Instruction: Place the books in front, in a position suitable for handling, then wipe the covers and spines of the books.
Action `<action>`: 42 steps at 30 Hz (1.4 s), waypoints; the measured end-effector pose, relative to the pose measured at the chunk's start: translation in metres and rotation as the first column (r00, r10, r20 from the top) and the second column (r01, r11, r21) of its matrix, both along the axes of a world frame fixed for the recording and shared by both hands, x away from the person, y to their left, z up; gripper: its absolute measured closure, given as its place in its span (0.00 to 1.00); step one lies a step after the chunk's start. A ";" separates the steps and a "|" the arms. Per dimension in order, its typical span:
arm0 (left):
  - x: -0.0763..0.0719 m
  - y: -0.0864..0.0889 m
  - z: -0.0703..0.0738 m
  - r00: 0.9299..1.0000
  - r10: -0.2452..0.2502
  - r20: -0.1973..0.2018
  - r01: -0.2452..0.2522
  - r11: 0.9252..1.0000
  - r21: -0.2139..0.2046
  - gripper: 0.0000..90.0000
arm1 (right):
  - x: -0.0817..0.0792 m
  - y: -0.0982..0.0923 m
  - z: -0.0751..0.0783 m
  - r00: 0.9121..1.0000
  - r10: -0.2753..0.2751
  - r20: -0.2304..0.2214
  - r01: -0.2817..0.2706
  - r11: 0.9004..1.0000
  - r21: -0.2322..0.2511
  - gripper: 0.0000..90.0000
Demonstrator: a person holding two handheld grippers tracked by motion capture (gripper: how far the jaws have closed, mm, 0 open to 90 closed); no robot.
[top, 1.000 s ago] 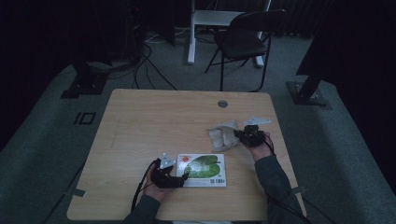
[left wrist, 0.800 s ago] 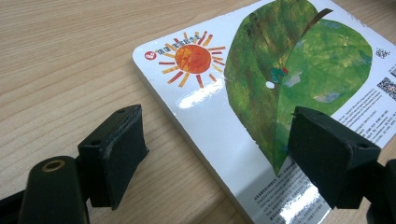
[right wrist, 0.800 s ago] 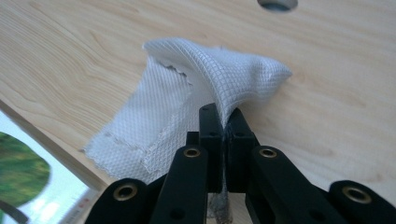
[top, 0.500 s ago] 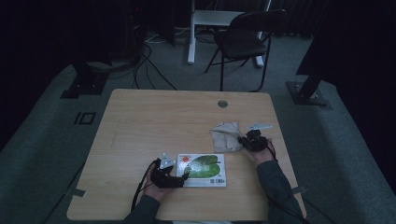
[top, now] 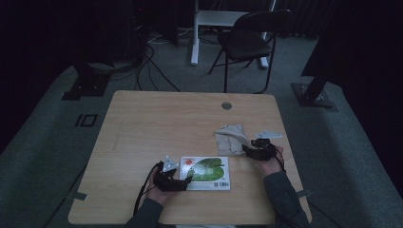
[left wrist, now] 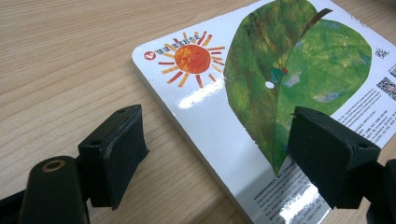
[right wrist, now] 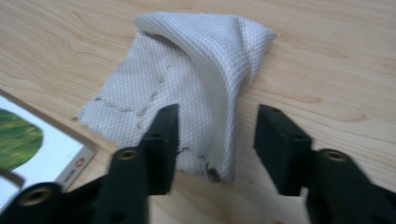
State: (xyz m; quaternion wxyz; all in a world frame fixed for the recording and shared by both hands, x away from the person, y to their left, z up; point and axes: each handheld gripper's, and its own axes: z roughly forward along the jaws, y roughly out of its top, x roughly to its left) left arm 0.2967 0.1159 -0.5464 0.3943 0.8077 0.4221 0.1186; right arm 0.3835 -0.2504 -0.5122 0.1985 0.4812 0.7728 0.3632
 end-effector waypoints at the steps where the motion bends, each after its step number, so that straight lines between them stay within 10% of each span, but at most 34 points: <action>1: 0.000 0.000 0.000 1.000 -0.001 0.000 0.001 1.000 0.000 0.21 | -0.004 0.000 0.001 1.000 -0.004 0.011 0.004 1.000 0.001 0.49; 16: 0.000 0.000 0.000 1.000 0.000 0.000 0.000 1.000 0.000 0.21 | -0.043 0.024 -0.007 0.992 0.115 0.050 -0.117 0.993 0.028 0.47; 42: 0.000 0.002 0.003 1.000 -0.008 0.018 0.008 1.000 0.009 0.27 | -0.077 0.060 -0.016 0.951 0.309 0.000 -0.309 0.951 0.031 0.33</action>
